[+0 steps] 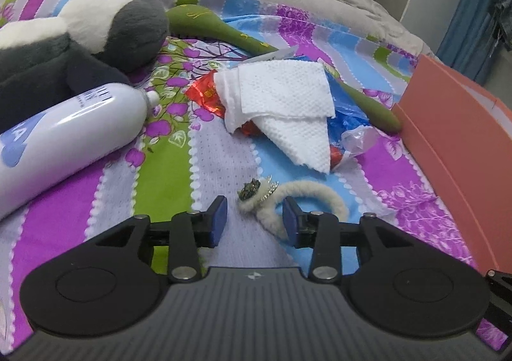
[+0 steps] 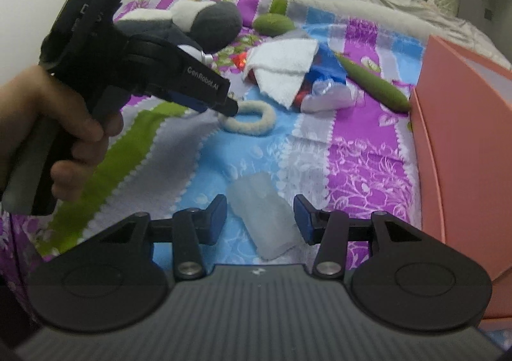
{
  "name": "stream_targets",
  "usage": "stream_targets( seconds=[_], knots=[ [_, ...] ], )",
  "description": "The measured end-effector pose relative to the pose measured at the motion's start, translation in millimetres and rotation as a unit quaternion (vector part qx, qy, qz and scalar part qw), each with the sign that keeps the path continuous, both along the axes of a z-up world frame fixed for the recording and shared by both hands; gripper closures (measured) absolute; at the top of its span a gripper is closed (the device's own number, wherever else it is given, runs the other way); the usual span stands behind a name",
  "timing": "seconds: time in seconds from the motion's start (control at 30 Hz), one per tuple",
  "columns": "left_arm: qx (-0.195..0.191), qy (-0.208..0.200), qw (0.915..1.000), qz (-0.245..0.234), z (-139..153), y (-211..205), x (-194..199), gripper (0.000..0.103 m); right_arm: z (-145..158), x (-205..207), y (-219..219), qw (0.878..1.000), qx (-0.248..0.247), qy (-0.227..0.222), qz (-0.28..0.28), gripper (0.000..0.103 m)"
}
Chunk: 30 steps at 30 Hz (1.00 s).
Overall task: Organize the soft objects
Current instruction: 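Grasp the white fuzzy ring keychain with the left tool while the right tool grasps the clear plastic piece, then carry the ring in the left tool while the right tool carries the clear piece to the pink box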
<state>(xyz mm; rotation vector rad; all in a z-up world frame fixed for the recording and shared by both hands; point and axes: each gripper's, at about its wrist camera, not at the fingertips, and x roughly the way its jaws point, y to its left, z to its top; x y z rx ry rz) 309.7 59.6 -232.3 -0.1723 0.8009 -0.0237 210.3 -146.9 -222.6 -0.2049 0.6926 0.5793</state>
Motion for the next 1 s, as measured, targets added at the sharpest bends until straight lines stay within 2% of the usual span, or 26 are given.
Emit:
stream_targets(
  seconds=[0.23,0.33,0.43,0.57,1.0],
  knots=[
    [0.035,-0.015,0.9991,-0.016,-7,-8,12,0.060,-6,7,0,1.000,0.002,0.001,0.003,0.056],
    [0.030,-0.017,0.9993,-0.016,-9,-10,10,0.076,-5,9,2,1.000,0.008,0.001,0.002,0.062],
    [0.034,-0.014,0.9992,-0.013,-7,-13,7,0.080,-4,9,4,1.000,0.007,-0.003,0.005,0.070],
    [0.025,-0.009,0.9996,-0.006,-1,-13,-3,0.081,1,6,3,1.000,0.009,-0.001,0.014,0.076],
    [0.003,-0.019,0.9998,0.010,31,-20,-62,0.081,23,-12,-10,0.999,0.043,0.009,-0.017,0.078]
  ],
)
